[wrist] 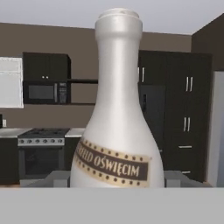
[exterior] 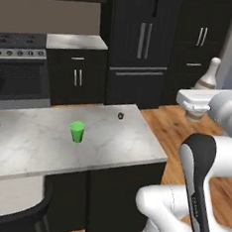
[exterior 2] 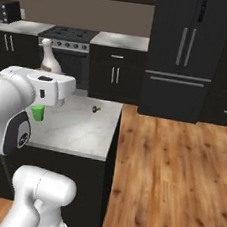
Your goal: Open the cabinet directly in front. Then move the liquor and the cup to the dining counter with the jar on it.
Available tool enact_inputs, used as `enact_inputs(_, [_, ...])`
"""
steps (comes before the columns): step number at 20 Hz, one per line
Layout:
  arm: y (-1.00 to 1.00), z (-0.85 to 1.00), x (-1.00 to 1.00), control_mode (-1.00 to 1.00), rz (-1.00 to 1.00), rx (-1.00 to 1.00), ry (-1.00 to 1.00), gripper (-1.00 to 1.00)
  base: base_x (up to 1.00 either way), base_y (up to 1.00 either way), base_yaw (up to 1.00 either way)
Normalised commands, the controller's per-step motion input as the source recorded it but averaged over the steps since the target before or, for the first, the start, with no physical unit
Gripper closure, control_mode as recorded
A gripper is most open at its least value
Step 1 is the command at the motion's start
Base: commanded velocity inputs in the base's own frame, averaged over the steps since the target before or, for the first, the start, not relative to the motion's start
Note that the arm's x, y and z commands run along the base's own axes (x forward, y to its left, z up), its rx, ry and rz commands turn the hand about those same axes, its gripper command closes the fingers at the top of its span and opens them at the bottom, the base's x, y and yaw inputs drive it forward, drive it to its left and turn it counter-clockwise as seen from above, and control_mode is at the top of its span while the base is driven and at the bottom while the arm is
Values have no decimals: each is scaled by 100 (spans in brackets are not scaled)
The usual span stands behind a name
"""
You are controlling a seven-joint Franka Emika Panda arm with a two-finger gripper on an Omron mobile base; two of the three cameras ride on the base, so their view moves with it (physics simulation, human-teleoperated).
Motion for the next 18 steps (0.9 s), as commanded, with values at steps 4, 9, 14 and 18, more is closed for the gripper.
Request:
enact_inputs(4, [0, 0, 0, 100, 0, 0, 0, 100, 30, 43, 15])
enact_inputs(9, [0, 0, 0, 100, 0, 0, 0, 100, 12, 71, 9])
enact_inputs(14, [0, 0, 0, 100, 0, 0, 0, 100, 29, 35, 1])
enact_inputs(18, [0, 0, 0, 100, 0, 0, 0, 100, 47, 0, 0])
